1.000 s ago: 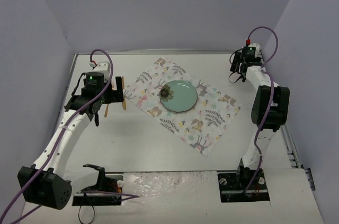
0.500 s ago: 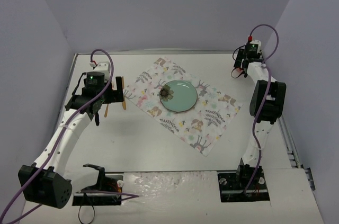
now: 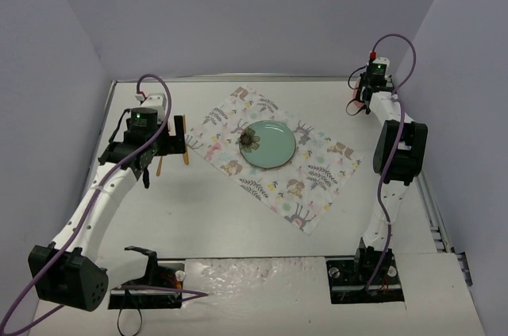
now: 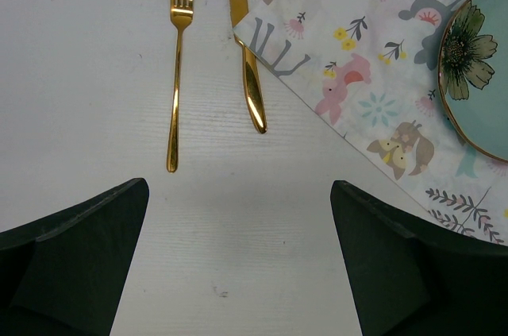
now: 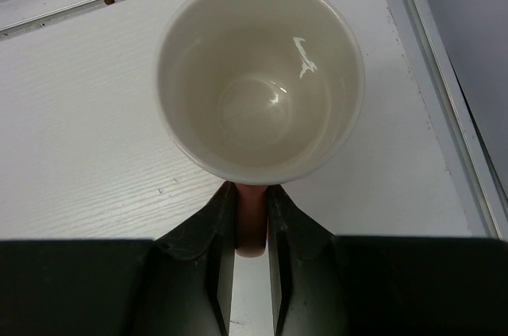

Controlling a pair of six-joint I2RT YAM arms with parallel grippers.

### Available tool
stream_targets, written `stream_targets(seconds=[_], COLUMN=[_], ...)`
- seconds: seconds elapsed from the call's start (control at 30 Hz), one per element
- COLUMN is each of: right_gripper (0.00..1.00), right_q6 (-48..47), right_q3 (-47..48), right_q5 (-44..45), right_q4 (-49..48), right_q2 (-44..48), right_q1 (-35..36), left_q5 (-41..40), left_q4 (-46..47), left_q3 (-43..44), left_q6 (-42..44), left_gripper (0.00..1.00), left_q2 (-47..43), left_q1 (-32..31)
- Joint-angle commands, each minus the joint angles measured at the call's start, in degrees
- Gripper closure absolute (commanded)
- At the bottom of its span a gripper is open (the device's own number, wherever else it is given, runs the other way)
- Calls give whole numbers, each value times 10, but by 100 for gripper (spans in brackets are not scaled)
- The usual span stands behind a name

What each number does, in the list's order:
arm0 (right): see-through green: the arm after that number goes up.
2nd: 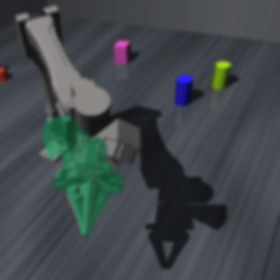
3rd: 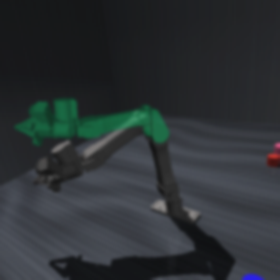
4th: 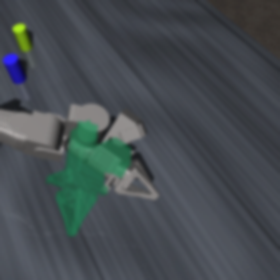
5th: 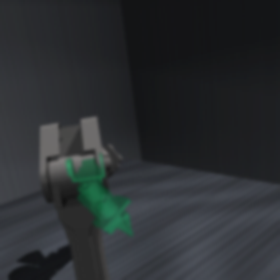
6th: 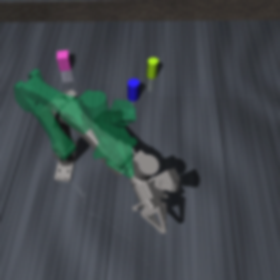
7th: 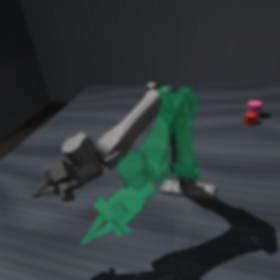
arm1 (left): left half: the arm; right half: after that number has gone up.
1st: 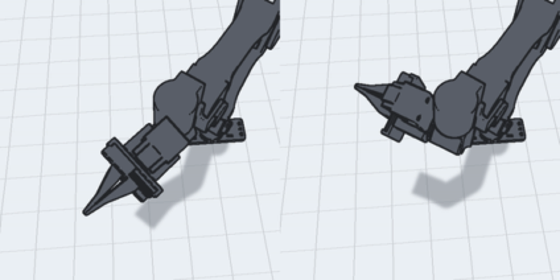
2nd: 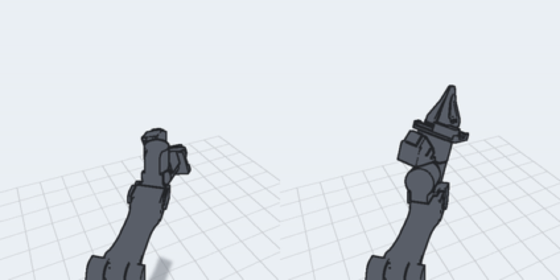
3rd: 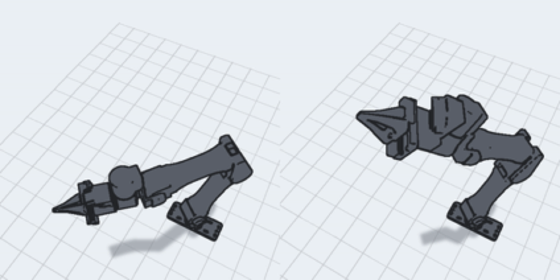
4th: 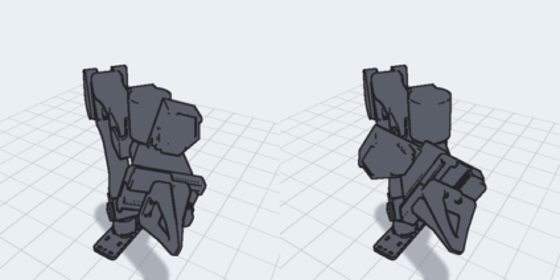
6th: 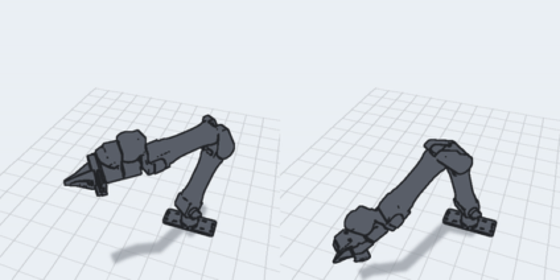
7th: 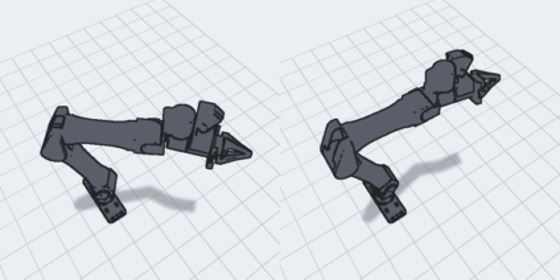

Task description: Set the dinner table for one person

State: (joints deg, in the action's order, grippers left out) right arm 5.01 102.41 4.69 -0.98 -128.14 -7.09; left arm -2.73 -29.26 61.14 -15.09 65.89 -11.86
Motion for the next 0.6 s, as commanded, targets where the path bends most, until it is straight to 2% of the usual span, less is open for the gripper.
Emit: stream_targets(seconds=[0.0,0.23,0.57], right_gripper=[100,100,100], right_q6=[-23,-38,-44], right_q3=[-4,-100,-299], right_q5=[16,-17,-66], right_q4=[-27,-38,-95], right_q2=[45,119,252], right_q1=[0,0,22], left_q5=[-3,0,9], left_q4=[30,31,34], left_q3=[8,7,5], left_q6=[0,-1,-5], left_gripper=[3,3,3], left_q2=[-10,-16,-28], left_q1=[5,5,5])
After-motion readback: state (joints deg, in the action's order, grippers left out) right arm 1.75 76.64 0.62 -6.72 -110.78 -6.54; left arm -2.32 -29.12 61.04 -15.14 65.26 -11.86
